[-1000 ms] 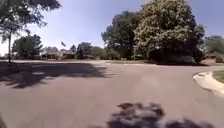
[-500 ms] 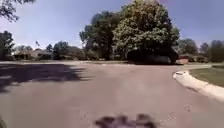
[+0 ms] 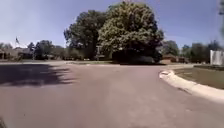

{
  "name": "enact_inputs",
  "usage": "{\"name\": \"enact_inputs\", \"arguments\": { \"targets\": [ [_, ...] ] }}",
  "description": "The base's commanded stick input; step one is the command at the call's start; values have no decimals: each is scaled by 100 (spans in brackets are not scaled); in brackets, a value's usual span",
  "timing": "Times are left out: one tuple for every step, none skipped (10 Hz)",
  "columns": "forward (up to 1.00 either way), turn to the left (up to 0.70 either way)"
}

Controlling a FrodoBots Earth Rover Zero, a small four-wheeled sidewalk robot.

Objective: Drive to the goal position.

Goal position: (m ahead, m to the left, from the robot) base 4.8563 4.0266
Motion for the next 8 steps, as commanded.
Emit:
{"name": "enact_inputs", "arguments": {
  "targets": [
    [70,0],
    [70,0],
    [70,0],
    [70,0],
    [70,0],
    [70,0],
    [70,0],
    [70,0]
  ]
}}
